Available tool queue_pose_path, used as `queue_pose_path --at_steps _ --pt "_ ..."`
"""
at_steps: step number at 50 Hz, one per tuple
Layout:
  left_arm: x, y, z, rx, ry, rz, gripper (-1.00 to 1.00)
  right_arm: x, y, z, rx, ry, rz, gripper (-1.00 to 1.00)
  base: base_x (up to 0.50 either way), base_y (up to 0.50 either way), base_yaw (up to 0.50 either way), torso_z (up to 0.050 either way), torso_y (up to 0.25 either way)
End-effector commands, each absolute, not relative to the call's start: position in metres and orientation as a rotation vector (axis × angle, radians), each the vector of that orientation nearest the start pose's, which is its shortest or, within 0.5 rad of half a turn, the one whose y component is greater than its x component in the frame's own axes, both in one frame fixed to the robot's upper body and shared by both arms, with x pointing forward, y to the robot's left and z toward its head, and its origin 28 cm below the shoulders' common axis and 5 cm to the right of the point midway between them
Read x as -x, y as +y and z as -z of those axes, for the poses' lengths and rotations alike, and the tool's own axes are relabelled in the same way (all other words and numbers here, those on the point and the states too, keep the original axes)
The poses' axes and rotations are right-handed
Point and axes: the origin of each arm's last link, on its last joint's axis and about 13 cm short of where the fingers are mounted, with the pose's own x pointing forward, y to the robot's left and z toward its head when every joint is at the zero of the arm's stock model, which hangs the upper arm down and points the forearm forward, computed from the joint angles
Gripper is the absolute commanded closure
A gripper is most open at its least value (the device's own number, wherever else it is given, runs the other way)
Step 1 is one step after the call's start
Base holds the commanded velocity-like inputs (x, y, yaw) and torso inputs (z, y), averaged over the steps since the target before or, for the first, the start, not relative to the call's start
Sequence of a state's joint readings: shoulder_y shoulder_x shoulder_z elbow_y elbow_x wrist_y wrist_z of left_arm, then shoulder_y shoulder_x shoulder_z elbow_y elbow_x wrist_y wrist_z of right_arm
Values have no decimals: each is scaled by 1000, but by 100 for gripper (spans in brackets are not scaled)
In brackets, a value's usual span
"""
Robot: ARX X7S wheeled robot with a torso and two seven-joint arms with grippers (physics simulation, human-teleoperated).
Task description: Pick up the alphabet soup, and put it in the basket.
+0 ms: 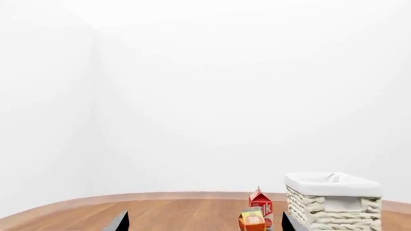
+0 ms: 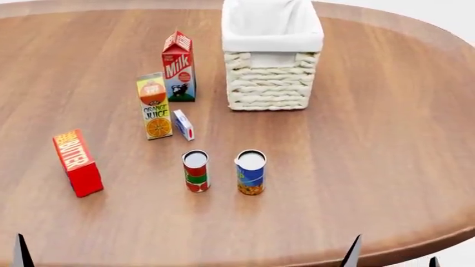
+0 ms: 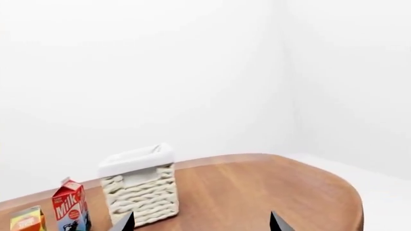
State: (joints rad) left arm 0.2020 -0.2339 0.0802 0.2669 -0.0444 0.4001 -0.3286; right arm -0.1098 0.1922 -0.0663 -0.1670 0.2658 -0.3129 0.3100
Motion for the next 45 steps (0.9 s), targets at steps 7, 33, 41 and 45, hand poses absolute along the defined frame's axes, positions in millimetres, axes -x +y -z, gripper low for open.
queue_pose_path --at_steps 7,33,41,45 --pt "-166 232 -61 -62 -471 -157 -100 -188 -121 -49 -146 -336 213 -100 -4 -228 0 0 0" --pt "-167 231 -61 -59 -476 -159 -100 -190 -115 -48 -79 -362 211 -100 -3 -142 0 0 0" --pt "-167 232 -61 -56 -474 -158 -100 -183 -113 -50 -50 -430 197 -100 82 0 0 0 0" --pt "-167 232 -61 -57 -475 -157 -100 -182 -113 -50 -54 -428 192 -100 192 0 0 0 0"
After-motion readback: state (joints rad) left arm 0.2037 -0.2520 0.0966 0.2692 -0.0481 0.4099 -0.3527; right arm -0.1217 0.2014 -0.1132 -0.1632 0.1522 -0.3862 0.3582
